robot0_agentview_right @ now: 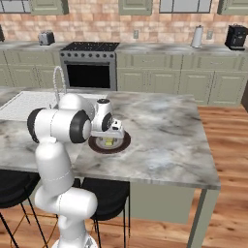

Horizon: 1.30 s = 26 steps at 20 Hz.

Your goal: Retrieve the butter from the fridge and place it on a plate on the dining table. Then retrieve the butter knife by the fridge and place it near the plate.

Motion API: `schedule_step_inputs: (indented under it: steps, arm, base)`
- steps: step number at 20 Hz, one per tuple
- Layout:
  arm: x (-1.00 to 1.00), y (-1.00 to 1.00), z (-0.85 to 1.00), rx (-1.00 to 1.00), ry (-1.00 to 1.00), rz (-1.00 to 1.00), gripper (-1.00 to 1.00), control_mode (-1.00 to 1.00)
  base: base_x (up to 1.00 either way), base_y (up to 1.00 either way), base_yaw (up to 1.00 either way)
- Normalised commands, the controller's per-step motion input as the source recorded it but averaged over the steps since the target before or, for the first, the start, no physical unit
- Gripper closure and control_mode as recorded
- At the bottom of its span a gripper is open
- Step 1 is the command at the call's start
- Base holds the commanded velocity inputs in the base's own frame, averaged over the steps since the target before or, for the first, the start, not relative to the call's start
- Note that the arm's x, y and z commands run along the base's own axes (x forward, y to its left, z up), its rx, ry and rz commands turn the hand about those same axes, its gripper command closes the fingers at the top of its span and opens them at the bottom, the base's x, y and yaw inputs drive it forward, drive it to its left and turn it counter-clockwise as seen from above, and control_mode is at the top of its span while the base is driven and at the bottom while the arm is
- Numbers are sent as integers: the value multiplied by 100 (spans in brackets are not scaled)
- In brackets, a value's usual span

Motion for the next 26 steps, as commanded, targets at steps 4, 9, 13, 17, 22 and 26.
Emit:
schedule_step_inputs:
  steps: [4,9,13,17,22,26]
  arm:
    - [-3,0,0,0,0,0,-100,-100]
    - [-13,0,3,0,0,-1,-100,-100]
    - [-14,0,44,-3,0,0,-100,-100]
    - [-25,0,62,-4,1,0,-100,-100]
    - [-53,0,83,0,1,0,-100,-100]
    - [-93,0,86,2,2,0,-100,-100]
  base:
    - [0,0,0]
    - [0,0,0]
    - [0,0,0]
    - [0,0,0]
    - [0,0,0]
    - [0,0,0]
